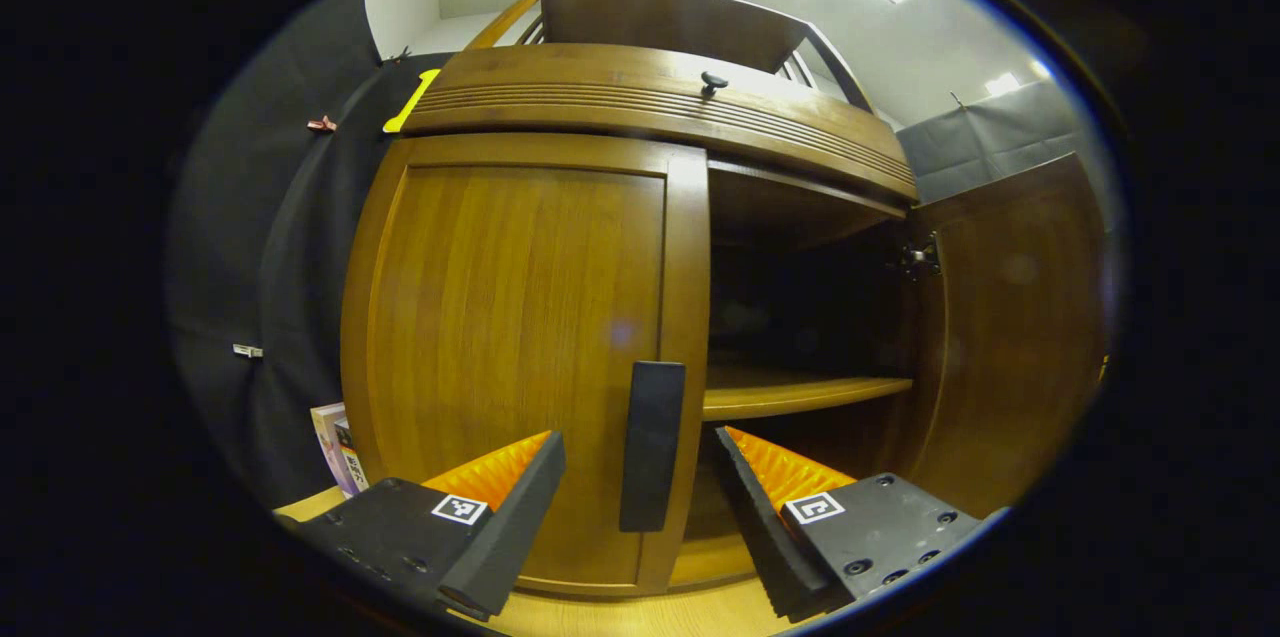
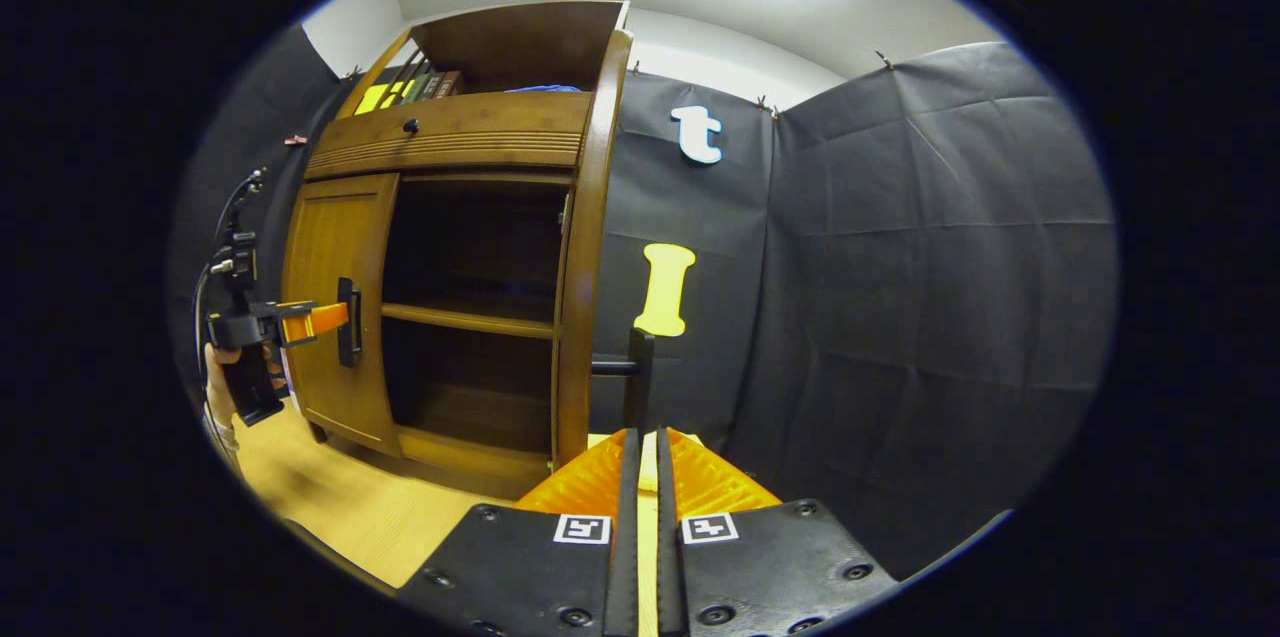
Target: Open the right door of the double-door shoe cabinet with the right hand, and open the left door with the left hand.
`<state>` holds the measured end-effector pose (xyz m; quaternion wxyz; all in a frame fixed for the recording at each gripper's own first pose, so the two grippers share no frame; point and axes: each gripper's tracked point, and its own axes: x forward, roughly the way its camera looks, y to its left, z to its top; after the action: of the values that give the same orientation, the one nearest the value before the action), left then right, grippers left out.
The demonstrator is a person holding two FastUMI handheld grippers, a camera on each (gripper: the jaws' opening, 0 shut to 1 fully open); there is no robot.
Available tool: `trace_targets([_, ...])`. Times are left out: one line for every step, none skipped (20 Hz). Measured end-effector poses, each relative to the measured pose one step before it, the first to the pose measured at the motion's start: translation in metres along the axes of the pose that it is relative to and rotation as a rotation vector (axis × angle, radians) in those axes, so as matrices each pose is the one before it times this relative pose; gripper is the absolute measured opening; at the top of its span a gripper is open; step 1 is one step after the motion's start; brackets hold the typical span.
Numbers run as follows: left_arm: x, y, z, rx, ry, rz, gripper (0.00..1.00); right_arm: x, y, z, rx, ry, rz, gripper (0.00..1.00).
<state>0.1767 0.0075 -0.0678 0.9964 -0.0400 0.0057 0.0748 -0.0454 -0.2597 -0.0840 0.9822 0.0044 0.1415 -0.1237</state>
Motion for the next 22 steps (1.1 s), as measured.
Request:
trace_targets([0.00397,0.00080,-0.00198,0.00133,0.00646,0.00394,0.89,-0.00056,0.00189,-0.00016,0.01318,0.00685,0.01002,0.12])
trace_targets([0.00343,0.00067,-0.00203,0.00092,0.00341,0.00399,0.89,0.00045,-0.00169,-0.00319,-0.00447,0.00352,-0.00224,0.08])
trace_targets([0.00391,0.00089,-0.00125,-0.00053,0.00267,0.00189,0.92,-0.00209,-0.00030,-0.00174,-0.00868,0.00265,0.00004,0.08])
trace_targets([0.00384,-0.00043,-0.00189,0.00065,0.00134,-0.00028,0.91,-0.00323,0.00129,0.00039,-0.00441,-0.00295,0.00669,0.12])
trace_targets([0.00386,-0.00089,-0.00113,0.00519,-0.00045,-0.00135,0.91,-0.00321,0.00042,0.00275,-0.00354,-0.00714,0.00330,0.11])
trace_targets([0.00388,-0.00088,-0.00180,0.01031,-0.00097,0.00179,0.89,-0.00041,-0.00144,0.00221,-0.00755,-0.00806,-0.00623,0.12])
trace_targets([0.00411,0.00006,-0.00077,0.01379,0.00127,0.00465,0.87,-0.00206,-0.00167,0.00229,-0.00952,-0.00837,-0.01102,0.13])
trace_targets([0.00468,-0.00102,-0.00228,0.01268,0.00407,0.00287,0.85,-0.00384,-0.00250,0.00265,-0.00677,-0.00757,-0.01040,0.16])
trace_targets([0.00331,-0.00026,-0.00111,0.00690,0.00186,0.00682,0.82,-0.00421,-0.00208,0.00152,0.00007,-0.00282,-0.00559,0.16])
trace_targets([0.00327,-0.00023,-0.00277,0.00169,0.00455,0.00167,0.80,-0.00614,-0.00152,0.00244,0.00223,-0.00384,-0.01224,0.16])
trace_targets([0.00229,-0.00103,-0.00358,-0.00369,0.00655,-0.00245,0.74,-0.00075,-0.00320,0.00346,0.00205,-0.00781,-0.00898,0.17])
trace_targets([0.00130,-0.00011,-0.00221,-0.00356,0.00212,0.01135,0.71,-0.00418,-0.00119,0.00128,0.00842,-0.00315,-0.00522,0.31])
trace_targets([0.00055,0.00040,0.00186,-0.00308,-0.00802,0.00295,0.67,-0.00350,-0.00411,0.00178,0.00422,-0.00348,-0.01738,0.44])
trace_targets([-0.00024,-0.00020,0.00032,-0.00593,-0.00402,-0.00858,0.62,-0.00056,-0.00332,0.00106,0.00103,-0.00441,-0.00912,0.58])
trace_targets([0.00023,-0.00209,0.00017,-0.00686,0.00154,-0.01154,0.58,-0.00277,-0.00345,0.00148,-0.00578,-0.00467,-0.01253,0.72])
trace_targets([-0.00012,-0.00546,-0.00050,-0.01609,0.00484,-0.02974,0.55,0.00047,-0.00445,-0.00054,-0.00720,-0.00107,-0.01662,0.85])
trace_targets([0.00091,0.00012,0.00011,-0.00461,0.00032,0.00979,0.46,-0.00111,-0.00388,-0.00110,-0.00272,0.00314,-0.01161,0.89])
trace_targets([-0.00231,-0.00060,-0.00069,0.00892,0.00929,-0.00294,0.37,-0.00296,-0.00184,-0.00167,0.00180,0.00511,-0.00729,0.89])
trace_targets([0.00060,0.00069,0.00063,0.00687,0.00407,-0.00321,0.37,-0.00200,-0.00056,-0.00012,0.00681,0.00399,-0.00054,0.91])
trace_targets([-0.00099,0.00028,-0.00065,0.00057,0.00548,-0.00521,0.36,-0.00212,0.00124,0.00141,0.00782,0.00231,0.00120,0.92])
trace_targets([-0.00230,-0.00015,0.00070,-0.00090,0.00510,-0.00591,0.35,-0.00190,-0.00005,0.00132,0.00490,0.00040,-0.00088,0.90])
trace_targets([-0.00276,0.00026,-0.00106,-0.00514,0.00572,-0.00467,0.34,-0.00261,-0.00022,0.00121,-0.00016,-0.00283,-0.00096,0.92])
